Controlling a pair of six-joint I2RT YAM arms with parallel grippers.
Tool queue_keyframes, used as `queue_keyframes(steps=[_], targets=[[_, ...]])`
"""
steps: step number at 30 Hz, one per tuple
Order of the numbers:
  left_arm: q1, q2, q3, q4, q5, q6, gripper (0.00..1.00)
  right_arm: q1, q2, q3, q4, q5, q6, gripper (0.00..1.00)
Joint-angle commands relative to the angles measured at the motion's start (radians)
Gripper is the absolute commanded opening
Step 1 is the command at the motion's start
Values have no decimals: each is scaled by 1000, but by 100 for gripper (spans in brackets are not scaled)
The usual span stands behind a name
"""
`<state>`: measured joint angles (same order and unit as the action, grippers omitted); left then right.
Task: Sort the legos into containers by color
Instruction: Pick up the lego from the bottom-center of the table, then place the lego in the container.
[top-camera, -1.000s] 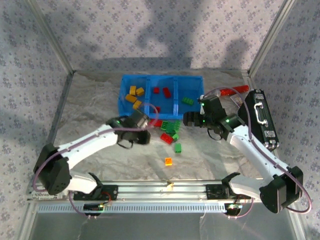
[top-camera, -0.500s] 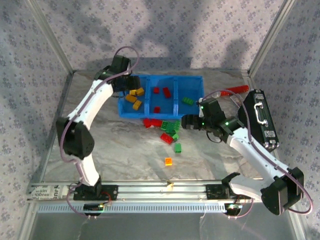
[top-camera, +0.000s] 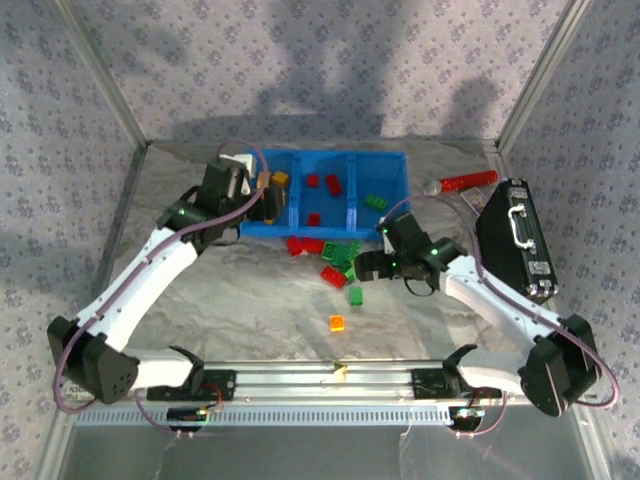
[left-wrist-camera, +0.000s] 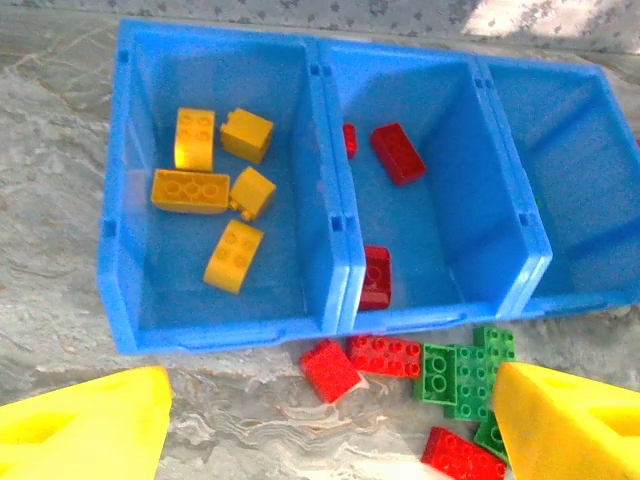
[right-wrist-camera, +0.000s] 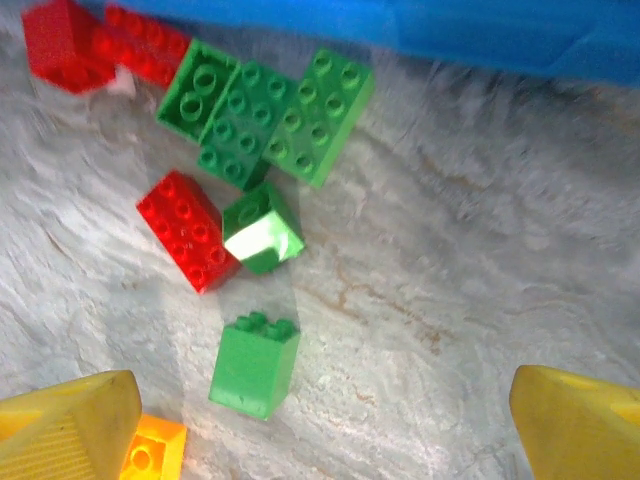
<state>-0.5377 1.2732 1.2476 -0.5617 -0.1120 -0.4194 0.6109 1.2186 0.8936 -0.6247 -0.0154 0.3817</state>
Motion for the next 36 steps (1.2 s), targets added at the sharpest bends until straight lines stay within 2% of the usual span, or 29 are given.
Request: queue_keyframes(steps=[1,5,11,15,18,21,23,25,30,32,36], targets=[[-62,-25,-112,57,11,-13,84,53,64,-2,-56,20,-25,95],[-121,-83,-237,64,-6,-47,83,151,165,6,-33,44,25,94],[-128,-199,-419,103,24,-141,80,234,317,40,19,102,128,87],[-133,-268,-480,70,20,-160,80,267,382,72,15,138,166,72],[-132,-310,-506,50,8,-166,80,293,421,89,-1,163,187,57],[-133,-337,-528,53,3,-170,79,304,445,105,-6,182,196,49],[-132,-339,-530,51,6,-170,79,305,450,117,-21,200,202,40],[-132,-334,-525,42,8,-165,78,302,438,133,-47,222,203,33],[-177,-344,-512,23,-7,-122,77,271,313,227,-133,283,120,32],[-222,-339,-506,21,-28,-109,77,210,267,284,-144,265,61,32],[-341,-270,-468,-9,-85,-104,76,23,261,416,-131,208,-41,30]])
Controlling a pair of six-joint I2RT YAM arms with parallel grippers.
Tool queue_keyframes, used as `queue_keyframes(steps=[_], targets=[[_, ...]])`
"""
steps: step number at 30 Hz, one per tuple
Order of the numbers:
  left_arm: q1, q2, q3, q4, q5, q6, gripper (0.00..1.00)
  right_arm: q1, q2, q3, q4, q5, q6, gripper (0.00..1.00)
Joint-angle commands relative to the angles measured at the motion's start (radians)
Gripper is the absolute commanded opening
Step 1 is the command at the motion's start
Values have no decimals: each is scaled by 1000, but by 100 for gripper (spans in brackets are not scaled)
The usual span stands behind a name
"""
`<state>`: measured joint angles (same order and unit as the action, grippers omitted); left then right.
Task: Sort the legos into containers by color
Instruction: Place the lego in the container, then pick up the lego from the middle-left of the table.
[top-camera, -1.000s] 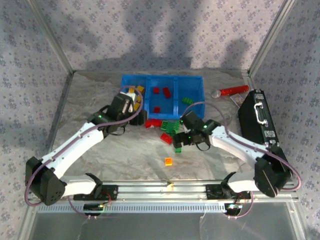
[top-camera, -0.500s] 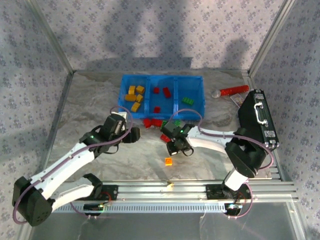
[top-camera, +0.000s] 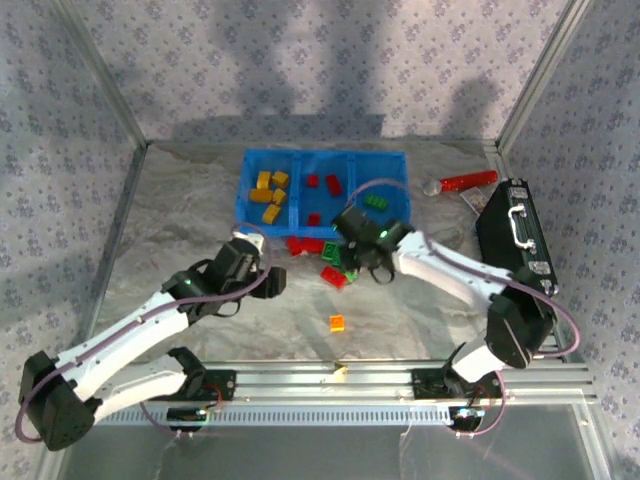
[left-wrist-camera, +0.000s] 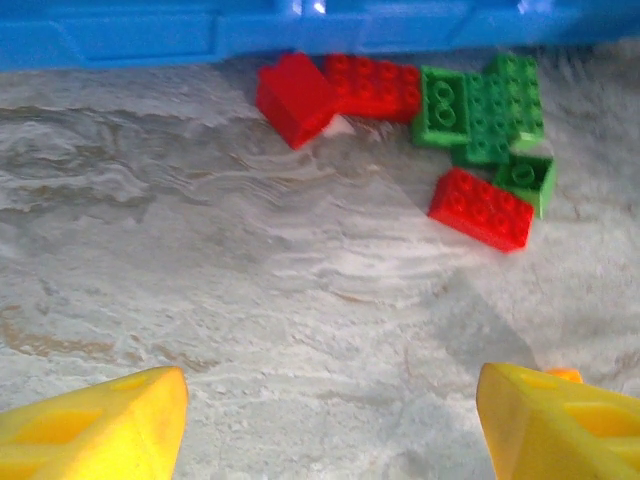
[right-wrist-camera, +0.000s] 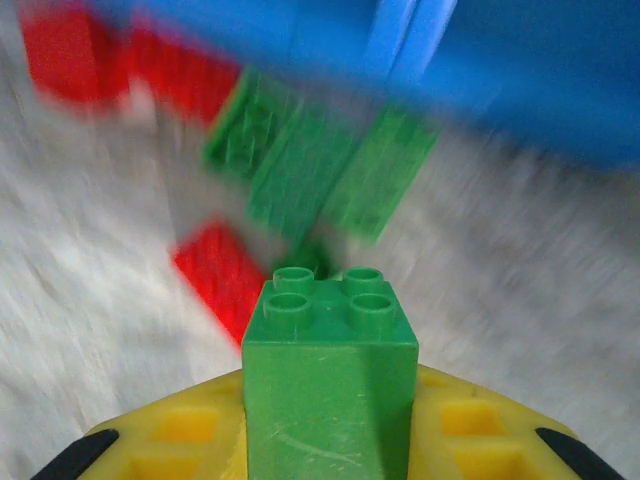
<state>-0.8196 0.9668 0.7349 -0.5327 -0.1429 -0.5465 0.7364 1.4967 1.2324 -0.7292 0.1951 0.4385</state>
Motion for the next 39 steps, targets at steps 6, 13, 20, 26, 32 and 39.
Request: queue_keyframes(steps=[6,13,20,26,32,39], targets=[[-168,125,48,29,-24,-34,76,-289,149,274,8,-120,-186,50],[-245,269,93,84,20,-68,76,-256,109,305,-11,-2,-172,99],[-274,456,196,135,110,-47,77,-179,-79,82,32,3,-109,99],[-324,627,356,37,155,16,76,-205,-196,-80,45,2,-73,99],[-372,783,469,-88,164,45,74,-273,-284,-166,73,-52,-51,99],[-384,820,465,-128,140,25,73,-356,-402,-229,59,-42,-37,99]])
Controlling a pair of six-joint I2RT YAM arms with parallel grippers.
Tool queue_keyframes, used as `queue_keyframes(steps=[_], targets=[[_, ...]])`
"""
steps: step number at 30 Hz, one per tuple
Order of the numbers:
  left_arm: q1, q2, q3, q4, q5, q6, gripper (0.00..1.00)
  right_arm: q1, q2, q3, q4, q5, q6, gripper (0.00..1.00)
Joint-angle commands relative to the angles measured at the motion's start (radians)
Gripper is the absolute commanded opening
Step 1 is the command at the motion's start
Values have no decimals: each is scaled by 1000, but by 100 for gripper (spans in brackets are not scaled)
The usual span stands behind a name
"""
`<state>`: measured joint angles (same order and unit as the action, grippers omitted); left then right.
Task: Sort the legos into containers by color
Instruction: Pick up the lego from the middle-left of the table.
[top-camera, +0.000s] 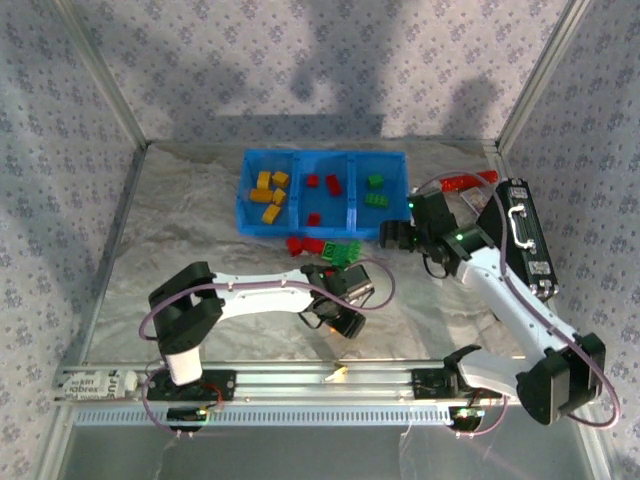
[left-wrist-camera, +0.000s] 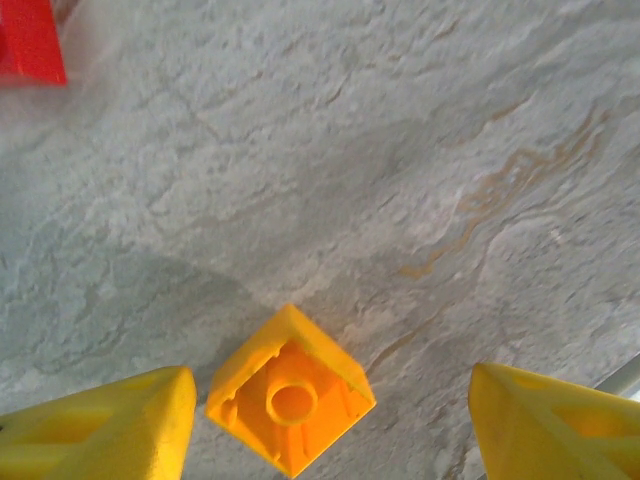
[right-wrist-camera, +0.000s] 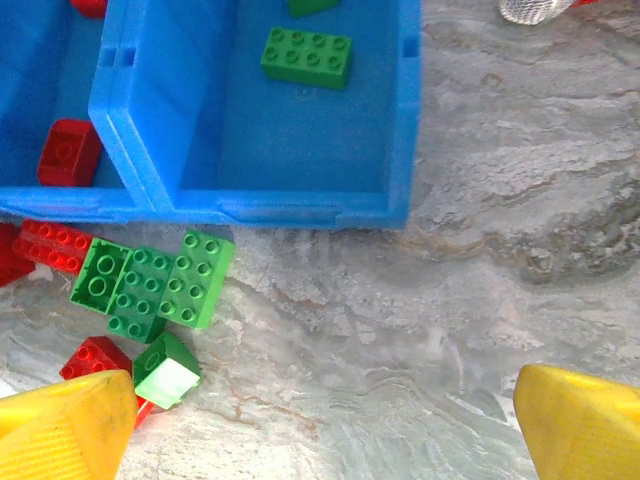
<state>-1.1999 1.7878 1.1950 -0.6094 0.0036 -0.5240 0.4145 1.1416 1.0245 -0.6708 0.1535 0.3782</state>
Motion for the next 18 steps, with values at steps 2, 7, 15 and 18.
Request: queue_keyframes(steps=[2,7,15,18], targets=[[-5,8,-2,-55,1,-6,72,-74,-75,-32,-2,-20,21,99],[-11,32,-24,-38,7,-12,71,-139,-119,-62,0,-59,14,99],[-11,91,6,-54,1,-1,55,-155,-149,-85,-1,-76,16,99],[-7,66,5,-92,-52,8,32,-160,-162,-92,0,-77,16,99]])
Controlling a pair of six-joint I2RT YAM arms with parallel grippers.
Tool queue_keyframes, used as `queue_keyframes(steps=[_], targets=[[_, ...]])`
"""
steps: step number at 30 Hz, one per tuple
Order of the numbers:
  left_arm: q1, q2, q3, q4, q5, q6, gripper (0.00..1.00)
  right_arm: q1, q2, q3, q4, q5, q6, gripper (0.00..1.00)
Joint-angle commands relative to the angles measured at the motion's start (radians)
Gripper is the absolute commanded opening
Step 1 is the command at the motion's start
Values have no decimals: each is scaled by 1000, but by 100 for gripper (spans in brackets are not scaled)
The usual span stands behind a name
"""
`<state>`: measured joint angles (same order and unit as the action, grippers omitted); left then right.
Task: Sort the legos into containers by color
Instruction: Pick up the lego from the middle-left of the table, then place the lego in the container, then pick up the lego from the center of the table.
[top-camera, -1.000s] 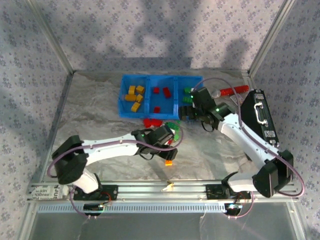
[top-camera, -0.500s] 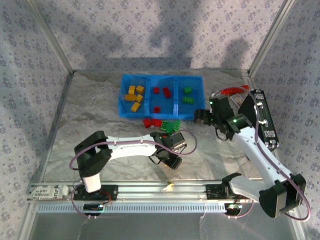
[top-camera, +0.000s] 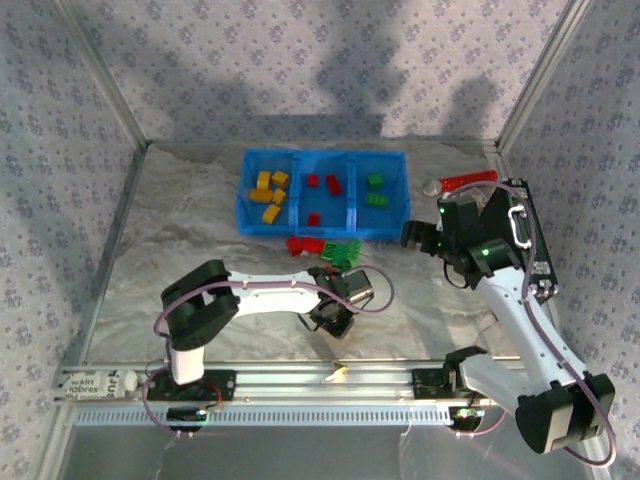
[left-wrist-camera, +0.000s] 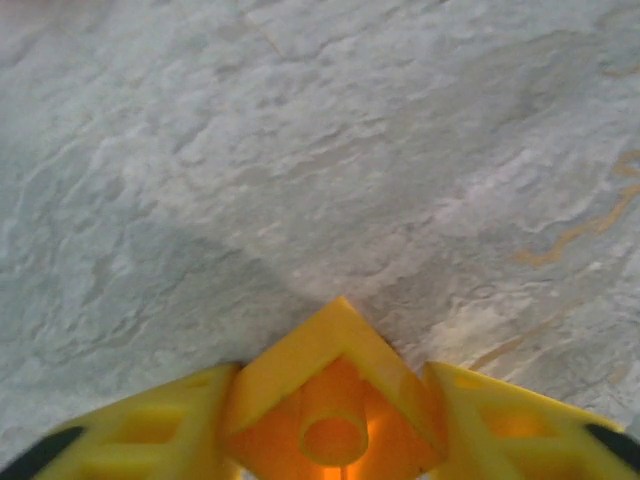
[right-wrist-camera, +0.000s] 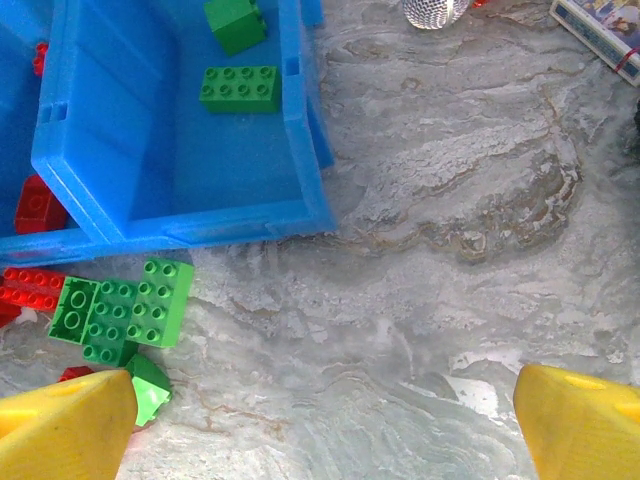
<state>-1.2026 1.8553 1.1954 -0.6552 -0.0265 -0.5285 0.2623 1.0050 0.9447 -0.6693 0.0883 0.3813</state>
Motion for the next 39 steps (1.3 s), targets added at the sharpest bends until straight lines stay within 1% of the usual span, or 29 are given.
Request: queue_keyframes(steps=[1,3,5,8,10,13,16,19,22,23,24,25,26,27,28,29,31,32,35,37,39], targets=[[4,-21,0,-52,-36,15,29,-10,-29,-14,0,-14,13,99],[34,-71,-13,-49,-40,25,28,-11,-30,-18,5,-20,13,99],[86,-133,-25,-47,-36,45,28,-12,-31,-20,8,-25,13,99],[200,-247,-16,-85,-62,95,28,-13,-34,-18,10,-36,13,99],[334,-339,4,-113,-71,132,28,-13,-34,-21,12,-47,13,99],[532,-422,62,-118,-61,176,28,-11,-34,-36,24,-68,19,99],[686,-403,165,-111,-61,196,29,-2,-27,-58,55,-100,37,99],[775,-312,304,-115,-61,214,29,31,0,-58,63,-108,43,99],[831,-180,462,-137,-67,237,29,75,36,-44,59,-100,37,99],[850,-139,498,-138,-57,241,31,84,47,-37,56,-98,37,99],[870,-90,554,-158,-51,242,41,95,58,-31,54,-97,37,99],[887,-39,620,-205,-61,234,66,105,65,-25,52,-97,37,99],[896,-1,685,-262,-72,226,74,116,70,-19,49,-92,37,99],[898,24,745,-317,-87,216,76,127,70,-15,45,-86,36,99],[891,15,750,-328,-100,214,78,138,70,-14,40,-75,35,99],[884,-13,734,-303,-99,213,81,142,70,-13,37,-66,34,99],[861,-135,604,-195,-78,205,87,146,78,-20,41,-58,33,99],[851,-189,543,-149,-67,199,88,145,87,-23,44,-59,32,99],[821,-349,369,-60,-43,176,89,154,138,-21,59,-90,30,93],[788,-431,255,-30,-41,160,88,185,186,-11,64,-97,25,84],[751,-496,145,11,-39,144,87,219,242,6,63,-93,24,80]])
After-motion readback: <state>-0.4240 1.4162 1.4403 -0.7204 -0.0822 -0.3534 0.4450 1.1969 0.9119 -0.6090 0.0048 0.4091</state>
